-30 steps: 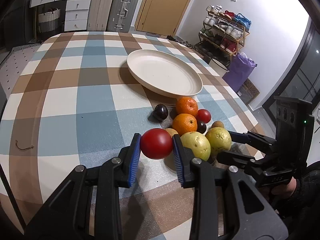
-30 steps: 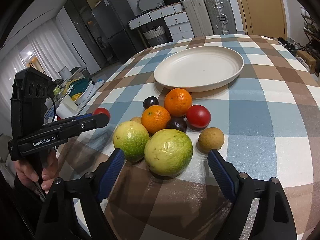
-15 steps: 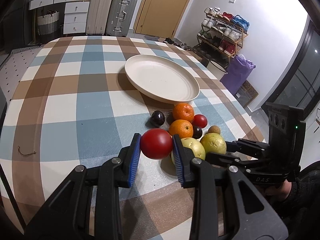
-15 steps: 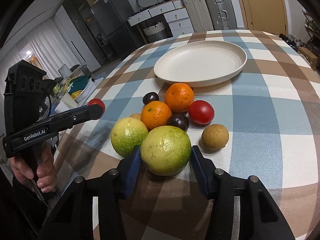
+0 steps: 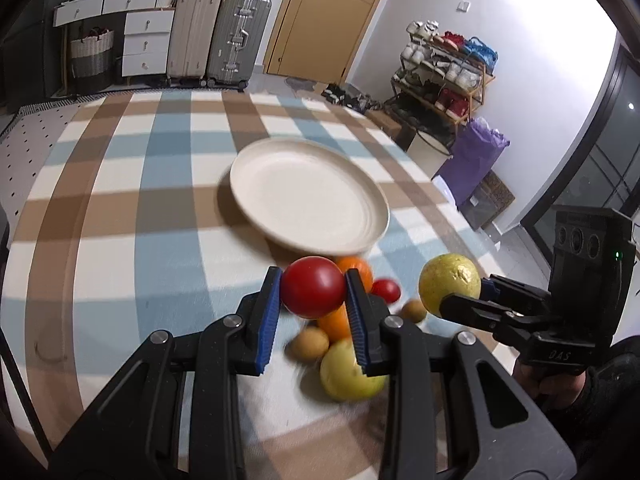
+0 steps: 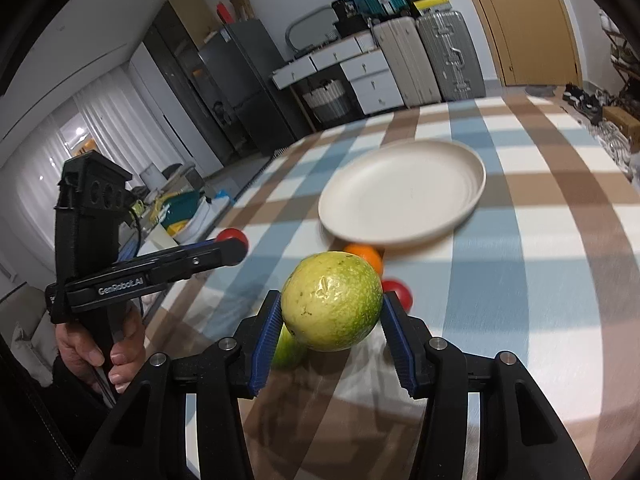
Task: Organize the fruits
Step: 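Carry the red tomato with the left tool while the right tool carries the guava onto the plate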
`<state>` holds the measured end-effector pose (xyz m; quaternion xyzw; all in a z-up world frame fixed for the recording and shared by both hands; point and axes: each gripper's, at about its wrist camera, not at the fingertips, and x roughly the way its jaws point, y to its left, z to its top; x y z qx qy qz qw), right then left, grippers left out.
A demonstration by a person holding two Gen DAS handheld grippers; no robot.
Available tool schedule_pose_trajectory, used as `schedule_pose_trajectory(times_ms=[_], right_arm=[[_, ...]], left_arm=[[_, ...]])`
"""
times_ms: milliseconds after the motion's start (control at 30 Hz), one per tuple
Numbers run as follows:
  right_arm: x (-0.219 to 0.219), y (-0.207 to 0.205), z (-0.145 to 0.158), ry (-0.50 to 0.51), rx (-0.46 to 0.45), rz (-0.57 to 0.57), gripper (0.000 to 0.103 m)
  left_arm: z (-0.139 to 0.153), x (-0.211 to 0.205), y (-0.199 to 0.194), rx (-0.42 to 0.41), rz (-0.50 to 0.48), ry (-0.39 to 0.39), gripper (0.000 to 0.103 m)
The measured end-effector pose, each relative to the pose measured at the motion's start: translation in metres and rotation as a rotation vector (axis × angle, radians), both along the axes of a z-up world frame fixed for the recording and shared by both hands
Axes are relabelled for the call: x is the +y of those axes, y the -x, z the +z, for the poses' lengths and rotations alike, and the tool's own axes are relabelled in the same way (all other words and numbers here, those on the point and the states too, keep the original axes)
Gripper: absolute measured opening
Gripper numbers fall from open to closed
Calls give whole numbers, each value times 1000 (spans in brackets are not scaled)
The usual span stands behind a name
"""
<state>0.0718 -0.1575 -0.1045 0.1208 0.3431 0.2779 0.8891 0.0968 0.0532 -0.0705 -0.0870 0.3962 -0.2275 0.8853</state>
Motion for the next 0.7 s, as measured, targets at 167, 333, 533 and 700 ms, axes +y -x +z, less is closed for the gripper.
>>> schedule_pose_trajectory(times_ms=[167, 333, 533, 700], right_arm=[[-11, -19, 15, -31, -21, -15, 50], [-18, -44, 31, -31, -36, -27, 50], [-22, -83, 47, -24, -34, -28, 50], [-22, -119, 48, -18, -1, -29, 50]], left_arm=[[13, -11, -29, 1, 3, 3, 28], [25, -23, -61, -2, -2, -2, 28], [35, -36, -107, 6, -1, -20, 28], [33, -46, -147, 5, 8, -58, 28]])
